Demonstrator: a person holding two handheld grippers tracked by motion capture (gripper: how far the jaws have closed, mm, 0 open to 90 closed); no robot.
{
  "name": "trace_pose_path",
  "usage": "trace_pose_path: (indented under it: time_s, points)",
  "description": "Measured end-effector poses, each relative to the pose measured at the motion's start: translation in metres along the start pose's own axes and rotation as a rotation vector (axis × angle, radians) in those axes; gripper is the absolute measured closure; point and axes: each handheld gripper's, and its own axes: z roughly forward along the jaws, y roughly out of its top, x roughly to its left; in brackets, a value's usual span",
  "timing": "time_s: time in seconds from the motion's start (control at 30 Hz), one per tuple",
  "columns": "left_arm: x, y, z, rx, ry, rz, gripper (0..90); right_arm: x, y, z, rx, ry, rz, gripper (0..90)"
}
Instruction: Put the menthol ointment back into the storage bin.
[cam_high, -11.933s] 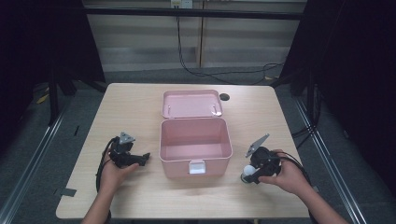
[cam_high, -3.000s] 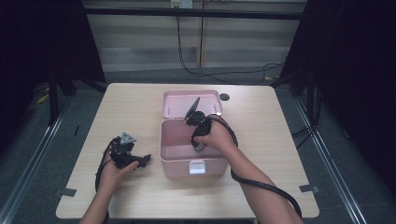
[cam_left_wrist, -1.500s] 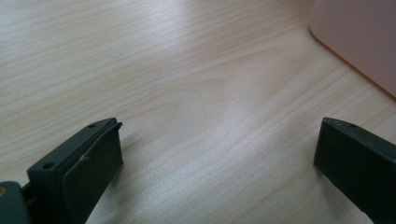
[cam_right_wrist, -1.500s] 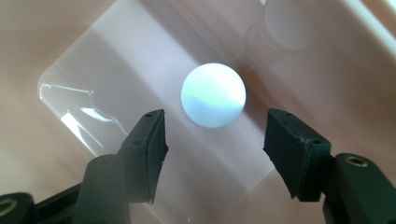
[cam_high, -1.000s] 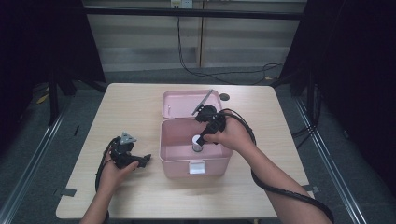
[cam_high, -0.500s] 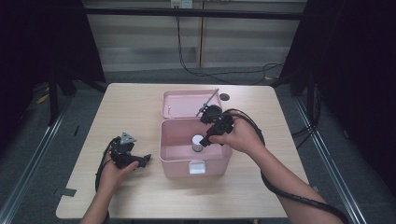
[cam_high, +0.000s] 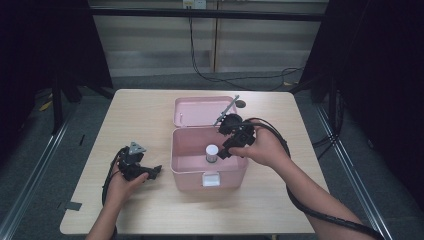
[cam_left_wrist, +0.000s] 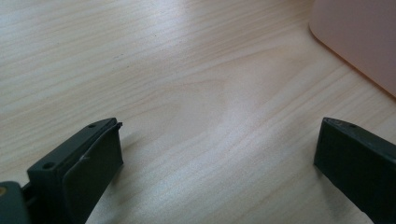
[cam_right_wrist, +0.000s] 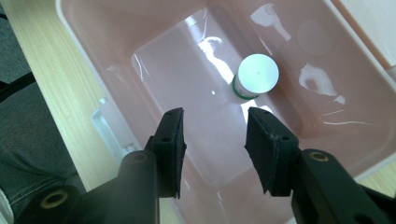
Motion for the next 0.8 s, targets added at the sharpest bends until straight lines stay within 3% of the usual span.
trace_pose_path:
  time_s: [0.13, 0.3, 0.57, 0.8]
  points:
    - [0.0, 0.0, 0.0, 0.0, 0.0, 0.0, 0.5, 0.002, -0.001, -0.005, -0.01, 0.015, 0.002, 60.4]
    - [0.0, 0.0, 0.0, 0.0, 0.0, 0.0, 0.5, 0.008, -0.001, -0.009, -0.022, 0.011, -0.03, 62.5]
    - [0.0, 0.0, 0.0, 0.001, 0.002, 0.001, 0.5, 0.019, 0.0, -0.008, 0.02, 0.003, -0.09, 68.2]
    - [0.0, 0.0, 0.0, 0.001, 0.001, 0.001, 0.5, 0.025, 0.0, -0.014, 0.018, 0.012, -0.104, 74.2]
